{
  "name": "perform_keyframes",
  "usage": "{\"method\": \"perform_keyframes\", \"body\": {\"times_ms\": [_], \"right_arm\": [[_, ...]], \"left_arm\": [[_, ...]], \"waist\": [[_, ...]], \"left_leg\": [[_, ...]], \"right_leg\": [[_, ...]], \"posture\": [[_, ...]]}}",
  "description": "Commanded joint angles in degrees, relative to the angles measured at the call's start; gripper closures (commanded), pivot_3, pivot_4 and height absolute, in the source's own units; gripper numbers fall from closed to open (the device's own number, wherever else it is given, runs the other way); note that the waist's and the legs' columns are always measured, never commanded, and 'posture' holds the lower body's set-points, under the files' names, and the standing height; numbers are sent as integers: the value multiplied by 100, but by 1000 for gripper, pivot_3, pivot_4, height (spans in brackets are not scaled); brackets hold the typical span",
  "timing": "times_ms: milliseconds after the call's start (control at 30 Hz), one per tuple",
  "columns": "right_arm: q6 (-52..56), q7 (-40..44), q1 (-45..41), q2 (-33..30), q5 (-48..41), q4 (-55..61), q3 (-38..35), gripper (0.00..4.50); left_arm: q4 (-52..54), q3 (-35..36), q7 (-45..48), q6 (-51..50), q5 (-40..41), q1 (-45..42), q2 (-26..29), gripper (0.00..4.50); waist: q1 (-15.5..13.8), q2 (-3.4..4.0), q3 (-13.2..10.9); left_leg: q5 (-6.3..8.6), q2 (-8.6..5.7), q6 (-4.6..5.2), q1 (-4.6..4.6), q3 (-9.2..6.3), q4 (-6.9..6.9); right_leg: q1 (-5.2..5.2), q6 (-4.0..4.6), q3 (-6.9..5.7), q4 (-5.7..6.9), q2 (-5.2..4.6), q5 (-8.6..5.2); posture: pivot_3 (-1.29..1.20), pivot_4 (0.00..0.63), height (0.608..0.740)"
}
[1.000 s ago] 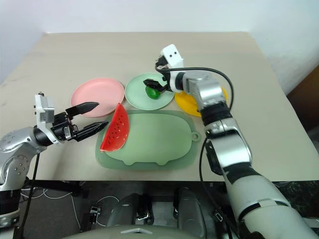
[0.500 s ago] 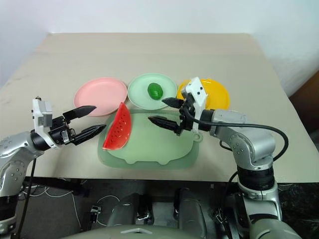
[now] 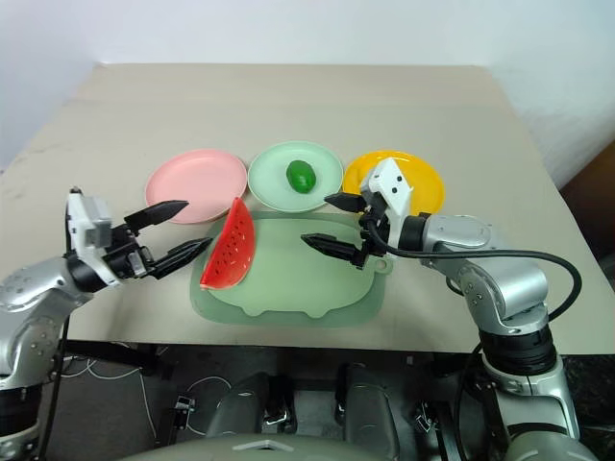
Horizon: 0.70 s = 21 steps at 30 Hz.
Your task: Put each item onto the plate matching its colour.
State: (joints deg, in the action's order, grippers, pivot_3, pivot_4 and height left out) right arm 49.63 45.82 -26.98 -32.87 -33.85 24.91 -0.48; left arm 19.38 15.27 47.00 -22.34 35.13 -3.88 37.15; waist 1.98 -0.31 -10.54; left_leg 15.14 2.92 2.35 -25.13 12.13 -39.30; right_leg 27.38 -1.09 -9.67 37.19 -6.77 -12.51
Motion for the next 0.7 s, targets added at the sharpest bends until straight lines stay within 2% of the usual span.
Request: {"method": "perform_keyframes", "body": {"times_ms": [33, 67, 233, 367, 500, 700], "right_arm": [[-54, -117, -119, 3, -53, 126, 13, 16], [-33, -165, -144, 19, -48, 123, 33, 16], [-44, -239, -157, 2, -70, 82, 69, 16], [-92, -179, -192, -53, -32, -11, 151, 16], [-228, -180, -216, -37, 64, -74, 215, 16], [-310, -205, -168, 16, 56, -94, 173, 16]], "left_arm": [[573, -169, -563, -355, -253, -79, 81, 0], [718, -233, -743, -419, -423, -87, 124, 0], [1237, -198, -1179, -1160, -243, -215, 295, 0], [1654, -390, -1963, -2638, -195, -468, 557, 0], [1965, -354, -2515, -3679, 421, -767, 186, 0], [1687, -534, -3240, -4704, 564, -1418, -481, 0]], "waist": [[-9, -2, 0], [-15, -2, 0], [-85, -2, 0], [-129, -3, 1], [-143, -6, 2], [-139, -8, 4]], "left_leg": [[0, 0, 0, 0, 0, 0], [0, 0, 0, 0, 0, 0], [0, 0, 0, 1, 0, -1], [0, 1, 0, 0, -3, -2], [0, -1, 0, 5, -4, -4], [-1, -2, 1, 14, -6, -13]], "right_leg": [[0, 0, 0, 0, 0, 0], [0, 0, 0, 0, 0, 0], [0, 0, 0, 1, 1, 0], [-1, 0, 0, 3, 2, 0], [-10, -1, -1, 1, 2, 0], [-26, -3, -1, 4, 4, 0]], "posture": [[0, 150, 696], [0, 150, 696], [0, 150, 696], [0, 150, 696], [0, 150, 696], [0, 150, 696]]}}
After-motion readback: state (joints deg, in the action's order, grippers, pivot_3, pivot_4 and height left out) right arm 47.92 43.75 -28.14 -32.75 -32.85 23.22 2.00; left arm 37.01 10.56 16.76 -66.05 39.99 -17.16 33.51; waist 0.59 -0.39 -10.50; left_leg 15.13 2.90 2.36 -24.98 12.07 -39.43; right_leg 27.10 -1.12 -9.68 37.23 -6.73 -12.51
